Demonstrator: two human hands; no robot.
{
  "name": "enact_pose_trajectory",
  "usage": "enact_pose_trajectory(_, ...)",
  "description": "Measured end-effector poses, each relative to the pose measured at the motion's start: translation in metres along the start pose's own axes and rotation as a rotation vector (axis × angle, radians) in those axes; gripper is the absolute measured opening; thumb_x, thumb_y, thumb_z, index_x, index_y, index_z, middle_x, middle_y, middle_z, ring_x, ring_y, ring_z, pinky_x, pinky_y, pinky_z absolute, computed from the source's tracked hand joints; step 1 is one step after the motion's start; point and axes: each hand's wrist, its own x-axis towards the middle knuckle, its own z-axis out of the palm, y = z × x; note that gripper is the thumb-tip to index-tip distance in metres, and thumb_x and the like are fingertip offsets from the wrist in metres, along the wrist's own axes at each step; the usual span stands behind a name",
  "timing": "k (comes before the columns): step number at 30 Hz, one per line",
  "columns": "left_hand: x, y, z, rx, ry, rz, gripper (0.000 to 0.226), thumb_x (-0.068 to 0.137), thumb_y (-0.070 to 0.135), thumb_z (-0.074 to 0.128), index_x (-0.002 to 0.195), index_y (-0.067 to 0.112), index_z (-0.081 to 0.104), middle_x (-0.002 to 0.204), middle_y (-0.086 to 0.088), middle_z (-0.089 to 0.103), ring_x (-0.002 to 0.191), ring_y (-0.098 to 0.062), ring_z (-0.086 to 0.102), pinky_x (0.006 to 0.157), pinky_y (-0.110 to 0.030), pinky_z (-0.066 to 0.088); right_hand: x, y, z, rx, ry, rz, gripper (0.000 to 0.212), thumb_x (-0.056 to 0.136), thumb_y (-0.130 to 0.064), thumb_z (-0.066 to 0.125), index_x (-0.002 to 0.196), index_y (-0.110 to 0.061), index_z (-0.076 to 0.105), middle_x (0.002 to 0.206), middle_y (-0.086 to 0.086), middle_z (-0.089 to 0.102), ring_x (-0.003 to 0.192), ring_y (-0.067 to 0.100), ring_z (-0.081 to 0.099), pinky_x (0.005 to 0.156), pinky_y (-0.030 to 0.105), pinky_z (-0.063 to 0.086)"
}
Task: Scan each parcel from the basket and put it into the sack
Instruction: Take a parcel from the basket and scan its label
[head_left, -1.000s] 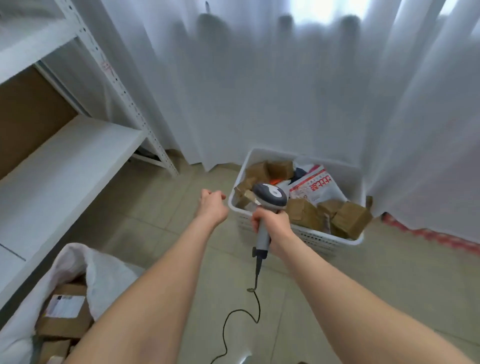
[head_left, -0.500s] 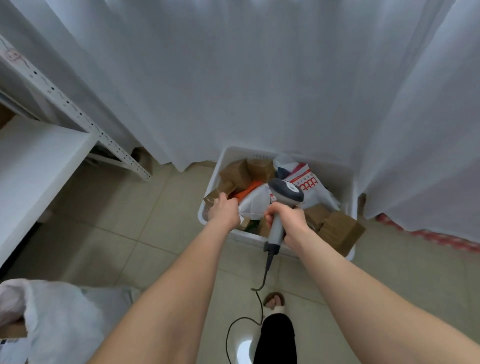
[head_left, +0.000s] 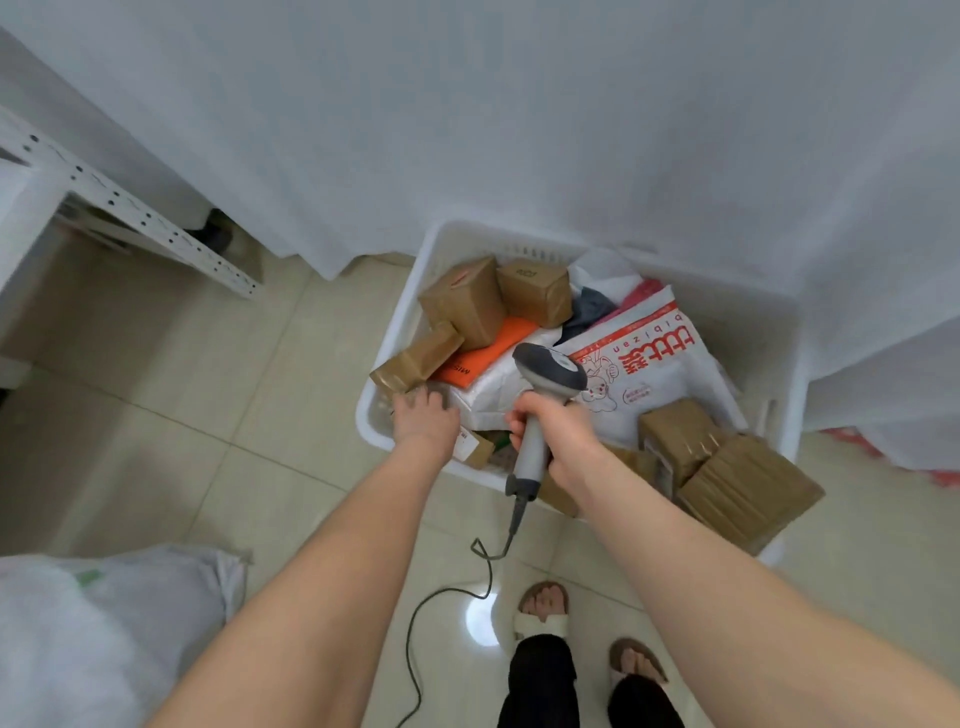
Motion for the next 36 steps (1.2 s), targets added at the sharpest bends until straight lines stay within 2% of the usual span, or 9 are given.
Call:
enact_pose_trajectory(3,0.007,-0.005,0.003,0.061,0.040,-0.013,0.047,0.089,0.017,0.054,0.135,0.023,0.046,0.138,-0.006,0.044,0.131,-0.026,0.038,0.107,-0.053,0.027,0.009,-0.002,-0.004,0.002,-0.018,-0.001,0.008,0.083,0.000,0.061,0.080,-0.005,0.056,0.073,0.011,0.062,0.064,0.016,0.056,0.078,0.035,0.053)
enact_pose_trajectory(8,-0.009,-0.014,-0.037,-0.167,0.226,0.007,0.027,0.091,0.005,0.048,0.112,0.016,0.060,0.113,-0.002,0.061,0.108,-0.025,0.056,0.074,-0.034,0.043,-0.011,-0.018,-0.012,0.015,0.013,0.005,0.005,0.087,-0.002,0.060,0.085,-0.006,0.057,0.072,0.009,0.063,0.061,0.014,0.057,0.071,0.031,0.052)
enact_pose_trajectory(12,-0.034,-0.024,-0.068,-0.372,0.182,0.002,0.036,0.091,0.007,0.047,0.126,0.012,0.048,0.125,-0.013,0.048,0.119,-0.031,0.047,0.091,-0.042,0.047,-0.046,-0.037,-0.016,0.020,-0.003,-0.013,0.006,0.089,-0.001,0.058,0.084,-0.005,0.057,0.071,0.009,0.062,0.061,0.015,0.056,0.068,0.030,0.051)
enact_pose_trajectory(15,-0.042,-0.014,-0.058,-0.545,0.098,-0.169,0.046,0.090,0.010,0.049,0.135,0.009,0.038,0.136,-0.016,0.038,0.125,-0.034,0.041,0.094,-0.043,0.044,-0.050,-0.042,-0.015,0.007,-0.038,-0.004,0.005,0.088,-0.002,0.060,0.085,-0.004,0.057,0.074,0.011,0.062,0.059,0.015,0.057,0.066,0.029,0.052)
enact_pose_trajectory(21,-0.014,-0.005,-0.015,-1.266,0.126,-0.734,0.083,0.085,0.044,0.066,0.146,0.006,0.023,0.147,-0.017,0.027,0.133,-0.035,0.035,0.102,-0.043,0.037,-0.002,-0.015,-0.002,0.025,-0.050,0.013,0.009,0.087,0.000,0.059,0.080,-0.003,0.055,0.071,0.011,0.061,0.056,0.015,0.055,0.059,0.028,0.048)
enact_pose_trajectory(24,0.013,-0.020,0.001,-1.154,0.264,-0.720,0.096,0.078,0.045,0.073,0.148,0.010,0.018,0.148,-0.016,0.026,0.135,-0.033,0.031,0.104,-0.045,0.035,0.026,-0.008,0.009,0.011,-0.053,0.004,0.007,0.087,-0.001,0.060,0.081,-0.003,0.056,0.070,0.013,0.062,0.057,0.017,0.056,0.061,0.030,0.049)
enact_pose_trajectory(28,0.059,-0.036,0.013,-0.833,0.290,-0.513,0.104,0.074,0.042,0.078,0.150,0.015,0.012,0.147,-0.011,0.030,0.135,-0.030,0.032,0.101,-0.044,0.037,0.062,-0.009,0.021,0.010,-0.099,-0.008,0.009,0.087,-0.003,0.063,0.079,-0.004,0.057,0.070,0.013,0.062,0.059,0.019,0.058,0.062,0.032,0.051)
enact_pose_trajectory(32,0.079,-0.035,0.019,-0.576,0.316,-0.444,0.065,0.080,0.033,0.072,0.132,0.012,0.039,0.132,-0.008,0.047,0.120,-0.030,0.047,0.089,-0.039,0.040,0.084,-0.009,0.021,0.010,-0.091,0.006,0.007,0.087,-0.006,0.065,0.081,-0.005,0.060,0.071,0.010,0.065,0.062,0.017,0.060,0.065,0.031,0.053)
enact_pose_trajectory(36,0.058,-0.036,-0.013,-0.605,0.516,-0.348,0.065,0.075,0.043,0.071,0.127,0.014,0.046,0.125,-0.005,0.051,0.114,-0.028,0.048,0.089,-0.040,0.041,0.074,-0.017,0.018,0.081,-0.072,0.023,0.007,0.087,-0.007,0.067,0.091,-0.005,0.061,0.075,0.009,0.065,0.064,0.015,0.062,0.067,0.032,0.054)
